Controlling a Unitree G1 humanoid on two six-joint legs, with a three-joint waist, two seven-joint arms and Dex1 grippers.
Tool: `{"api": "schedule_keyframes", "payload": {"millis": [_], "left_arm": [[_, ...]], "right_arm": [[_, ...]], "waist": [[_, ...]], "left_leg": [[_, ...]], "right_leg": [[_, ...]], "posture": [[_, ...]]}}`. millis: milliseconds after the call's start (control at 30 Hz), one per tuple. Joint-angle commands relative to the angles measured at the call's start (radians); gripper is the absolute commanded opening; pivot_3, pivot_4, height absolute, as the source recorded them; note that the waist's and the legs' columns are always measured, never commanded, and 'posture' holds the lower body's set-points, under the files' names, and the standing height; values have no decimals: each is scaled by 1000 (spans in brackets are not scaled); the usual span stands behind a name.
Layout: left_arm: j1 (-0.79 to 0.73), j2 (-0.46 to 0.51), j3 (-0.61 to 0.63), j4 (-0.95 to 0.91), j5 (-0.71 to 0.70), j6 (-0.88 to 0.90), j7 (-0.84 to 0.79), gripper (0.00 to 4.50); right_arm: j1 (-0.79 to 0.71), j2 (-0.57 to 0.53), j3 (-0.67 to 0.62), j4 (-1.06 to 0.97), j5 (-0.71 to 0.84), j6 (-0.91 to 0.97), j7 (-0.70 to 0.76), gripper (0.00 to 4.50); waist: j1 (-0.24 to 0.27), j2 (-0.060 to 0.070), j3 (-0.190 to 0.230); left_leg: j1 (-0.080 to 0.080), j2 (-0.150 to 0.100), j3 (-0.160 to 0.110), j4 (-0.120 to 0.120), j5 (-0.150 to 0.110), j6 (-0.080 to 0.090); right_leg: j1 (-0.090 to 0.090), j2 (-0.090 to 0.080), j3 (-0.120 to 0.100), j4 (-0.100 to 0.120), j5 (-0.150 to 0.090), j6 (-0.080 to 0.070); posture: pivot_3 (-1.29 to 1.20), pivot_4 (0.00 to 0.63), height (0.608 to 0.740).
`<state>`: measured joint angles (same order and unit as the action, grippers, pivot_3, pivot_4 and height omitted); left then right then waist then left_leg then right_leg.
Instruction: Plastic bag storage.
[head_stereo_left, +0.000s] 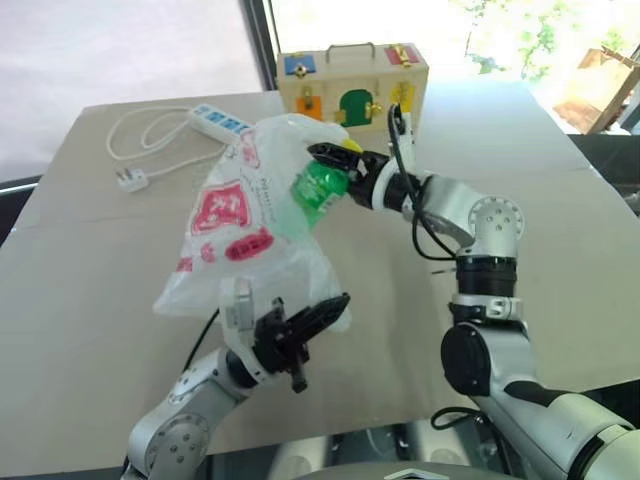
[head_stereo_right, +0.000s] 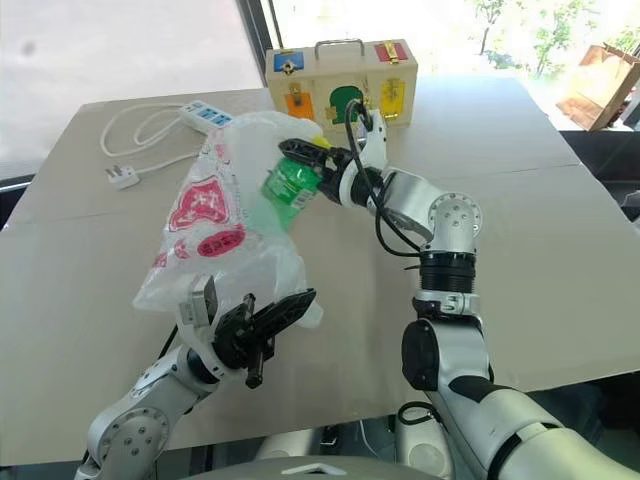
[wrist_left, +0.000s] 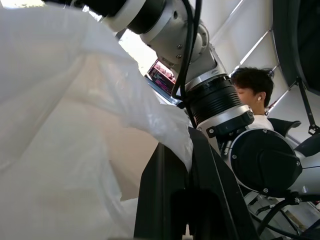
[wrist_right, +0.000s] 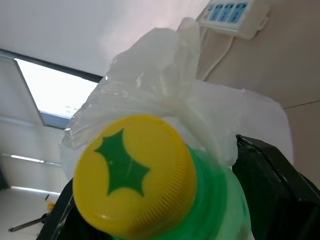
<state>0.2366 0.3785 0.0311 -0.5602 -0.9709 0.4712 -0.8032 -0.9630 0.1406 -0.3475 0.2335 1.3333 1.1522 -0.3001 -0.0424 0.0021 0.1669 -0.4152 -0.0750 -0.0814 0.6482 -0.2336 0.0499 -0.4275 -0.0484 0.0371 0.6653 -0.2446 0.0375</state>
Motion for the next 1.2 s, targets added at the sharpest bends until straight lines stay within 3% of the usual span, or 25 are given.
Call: {"api": "schedule_keyframes", "payload": {"millis": [33,133,233,267,333,567,967,1100,1200], "left_arm": [[-19,-12,0,-26,-1,-17,13,0],[-38,-22,-14,-50,-32,9,33,0],[-34,-9,-24,-88,-72,36,35,0],[-31,-6,-23,-93,-79,40,37,0],[-25,-2,-19,-96,-82,40,39,0],[-6,0,5,-83,-72,21,38,0],[-6,16,25,-29,-49,1,-4,0],[-20,22,23,-16,-47,5,-9,0],[-32,24,18,-12,-49,11,-8,0]], "right_arm": [[56,170,42,-41,68,-44,-10,2786],[73,176,112,-8,10,-80,25,2786],[108,117,285,27,-182,-140,129,2786],[118,93,344,33,-248,-165,168,3786],[136,78,394,38,-302,-186,224,4420],[143,18,432,-16,-417,-242,390,4420],[172,-319,421,-139,-568,-362,856,4420],[203,-400,507,-113,-798,-617,940,4420],[197,-395,588,-30,-943,-744,950,4420]], "waist": [[0,0,0],[-1,0,0],[-3,0,0],[-3,-1,-1],[-2,-1,-1],[0,-1,-1],[3,-1,-1],[3,-1,-1],[0,-1,-1]], "left_leg": [[0,0,0,0,0,0],[0,0,0,0,0,0],[1,0,1,0,0,0],[1,0,1,0,0,0],[1,1,1,0,0,0],[1,1,0,1,0,0],[1,1,0,1,0,-1],[1,2,0,1,0,-1],[2,3,2,1,0,-1]], "right_leg": [[0,0,0,0,0,0],[0,0,0,1,0,0],[0,1,1,1,0,0],[0,1,1,1,0,0],[0,1,1,1,0,0],[0,1,0,1,1,0],[1,2,0,0,1,0],[1,1,0,0,1,0],[1,2,1,0,1,0]], "posture": [[0,150,740],[0,150,740],[0,150,740],[0,150,740],[0,150,740],[0,150,740],[0,150,740],[0,150,740],[0,150,740]]}}
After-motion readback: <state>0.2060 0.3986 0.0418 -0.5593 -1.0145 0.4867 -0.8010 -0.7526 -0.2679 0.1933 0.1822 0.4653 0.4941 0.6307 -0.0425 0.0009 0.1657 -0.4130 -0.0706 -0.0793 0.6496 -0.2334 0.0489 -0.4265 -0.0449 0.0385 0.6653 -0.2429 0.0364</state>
